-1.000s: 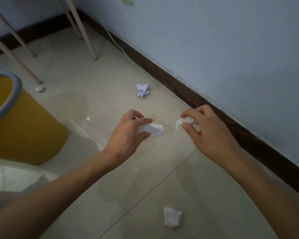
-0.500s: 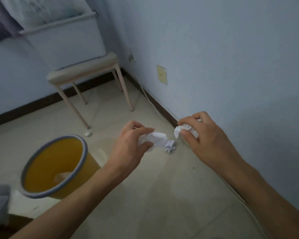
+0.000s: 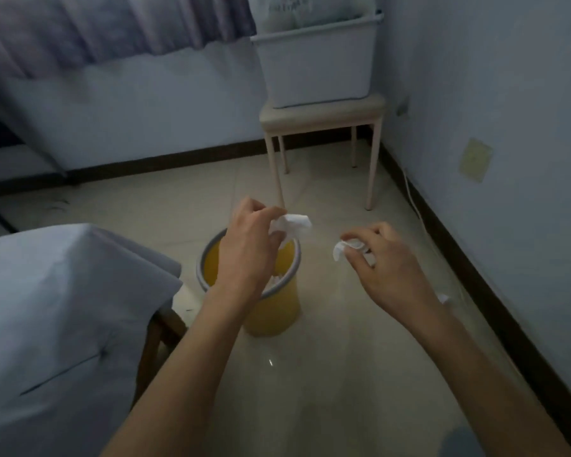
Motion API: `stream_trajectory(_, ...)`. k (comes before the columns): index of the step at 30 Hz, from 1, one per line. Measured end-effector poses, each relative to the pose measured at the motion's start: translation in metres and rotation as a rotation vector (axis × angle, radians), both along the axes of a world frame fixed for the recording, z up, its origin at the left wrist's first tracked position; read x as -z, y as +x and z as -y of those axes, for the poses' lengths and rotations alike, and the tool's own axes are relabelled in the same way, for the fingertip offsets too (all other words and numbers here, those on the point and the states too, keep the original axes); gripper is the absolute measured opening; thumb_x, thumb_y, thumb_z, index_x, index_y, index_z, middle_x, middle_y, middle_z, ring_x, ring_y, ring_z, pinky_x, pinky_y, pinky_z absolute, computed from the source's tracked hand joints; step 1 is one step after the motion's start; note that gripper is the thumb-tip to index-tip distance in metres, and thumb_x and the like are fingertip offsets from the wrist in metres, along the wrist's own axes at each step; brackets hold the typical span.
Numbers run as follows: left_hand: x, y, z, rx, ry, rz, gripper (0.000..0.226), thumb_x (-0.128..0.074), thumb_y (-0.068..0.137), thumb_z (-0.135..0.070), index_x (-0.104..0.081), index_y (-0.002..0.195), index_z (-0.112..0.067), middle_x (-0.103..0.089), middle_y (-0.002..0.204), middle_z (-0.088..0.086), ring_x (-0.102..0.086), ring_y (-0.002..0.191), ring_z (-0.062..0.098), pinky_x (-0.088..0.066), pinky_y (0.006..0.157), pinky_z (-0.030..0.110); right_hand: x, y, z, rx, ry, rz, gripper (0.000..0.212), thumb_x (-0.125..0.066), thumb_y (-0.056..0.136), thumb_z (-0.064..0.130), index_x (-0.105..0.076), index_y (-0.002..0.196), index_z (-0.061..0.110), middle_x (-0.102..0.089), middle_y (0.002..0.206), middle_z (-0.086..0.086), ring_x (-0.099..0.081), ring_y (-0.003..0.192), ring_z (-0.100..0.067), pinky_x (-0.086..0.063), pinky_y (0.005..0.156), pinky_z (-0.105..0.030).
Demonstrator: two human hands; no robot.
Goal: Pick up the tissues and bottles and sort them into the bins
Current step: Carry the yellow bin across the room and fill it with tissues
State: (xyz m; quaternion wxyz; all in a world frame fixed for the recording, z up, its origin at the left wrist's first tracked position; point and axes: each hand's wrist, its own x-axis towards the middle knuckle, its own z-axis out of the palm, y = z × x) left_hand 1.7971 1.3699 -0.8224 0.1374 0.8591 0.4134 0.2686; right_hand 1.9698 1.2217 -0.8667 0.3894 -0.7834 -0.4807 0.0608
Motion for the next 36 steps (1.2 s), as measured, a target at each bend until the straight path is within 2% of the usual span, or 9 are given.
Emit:
stream_trajectory(6, 0.036, -0.047, -0.049, -0.109, -0.080, -0.069, 0.036, -0.073, 0.098, -0.024, -0.069, 0.134, -0.029, -0.057, 0.126, -0.002, -0.057, 0.106, 0.018, -0.051, 0.085, 0.030, 0.026, -0.043, -0.057, -0.083, -0.062, -0.042, 0.027, -0.058, 0.105, 0.037, -0.065, 0.131, 0.034, -0.051, 0.120, 0.008, -0.058, 0.102, -0.010, -0.048, 0.083, -0.025)
stream_trajectory(12, 0.076, -0.049, -0.087, -0.155, -0.180, -0.085, 0.037, -0.076, 0.096, -0.024, -0.070, 0.132, -0.030, -0.057, 0.135, 0.000, -0.061, 0.114, 0.024, -0.059, 0.096, 0.042, 0.053, -0.061, -0.103, -0.095, -0.146, -0.007, 0.023, -0.055, 0.105, 0.037, -0.065, 0.126, 0.036, -0.050, 0.116, 0.007, -0.060, 0.100, -0.012, -0.054, 0.081, -0.029)
stream_trajectory(15, 0.089, -0.052, -0.102, -0.160, -0.218, -0.078, 0.037, -0.074, 0.097, -0.023, -0.070, 0.133, -0.028, -0.055, 0.139, 0.001, -0.060, 0.117, 0.024, -0.059, 0.097, 0.041, 0.061, -0.068, -0.129, -0.101, -0.189, 0.013, 0.025, -0.055, 0.105, 0.034, -0.064, 0.128, 0.033, -0.051, 0.119, 0.005, -0.060, 0.101, -0.015, -0.058, 0.086, -0.035)
stream_trajectory(18, 0.107, -0.057, -0.118, -0.167, -0.274, -0.084, 0.036, -0.074, 0.097, -0.022, -0.070, 0.132, -0.026, -0.055, 0.138, 0.002, -0.060, 0.116, 0.026, -0.058, 0.098, 0.042, 0.069, -0.076, -0.151, -0.093, -0.218, 0.032, 0.026, -0.055, 0.105, 0.033, -0.064, 0.130, 0.031, -0.052, 0.126, 0.004, -0.058, 0.103, -0.014, -0.056, 0.087, -0.031)
stream_trajectory(23, 0.133, -0.059, -0.135, -0.160, -0.363, -0.114, 0.041, -0.075, 0.097, -0.021, -0.068, 0.137, -0.022, -0.054, 0.138, 0.002, -0.060, 0.119, 0.028, -0.057, 0.100, 0.043, 0.088, -0.081, -0.167, -0.093, -0.273, 0.079, 0.025, -0.059, 0.103, 0.034, -0.063, 0.128, 0.031, -0.052, 0.125, 0.005, -0.059, 0.103, -0.014, -0.053, 0.083, -0.027)
stream_trajectory(26, 0.144, -0.057, -0.141, -0.159, -0.391, -0.133, 0.040, -0.075, 0.097, -0.021, -0.068, 0.136, -0.022, -0.054, 0.137, 0.002, -0.060, 0.120, 0.029, -0.056, 0.101, 0.043, 0.094, -0.080, -0.177, -0.083, -0.303, 0.104, 0.031, -0.063, 0.101, 0.036, -0.062, 0.132, 0.030, -0.054, 0.128, 0.005, -0.062, 0.107, -0.016, -0.056, 0.086, -0.030)
stream_trajectory(31, 0.157, -0.058, -0.145, -0.144, -0.443, -0.162, 0.041, -0.074, 0.097, -0.022, -0.068, 0.137, -0.022, -0.054, 0.138, 0.002, -0.059, 0.120, 0.027, -0.055, 0.102, 0.043, 0.099, -0.078, -0.192, -0.113, -0.348, 0.145, 0.041, -0.068, 0.099, 0.037, -0.060, 0.138, 0.028, -0.057, 0.134, 0.004, -0.062, 0.113, -0.017, -0.053, 0.089, -0.030)
stream_trajectory(36, 0.166, -0.062, -0.148, -0.099, -0.465, -0.257, 0.063, -0.076, 0.094, -0.039, -0.053, 0.151, -0.027, -0.044, 0.153, 0.004, -0.044, 0.139, 0.029, -0.045, 0.115, 0.051, 0.108, -0.078, -0.193, -0.150, -0.452, 0.164, 0.060, -0.069, 0.098, 0.044, -0.049, 0.152, 0.029, -0.048, 0.156, 0.002, -0.052, 0.138, -0.022, -0.051, 0.107, -0.042)
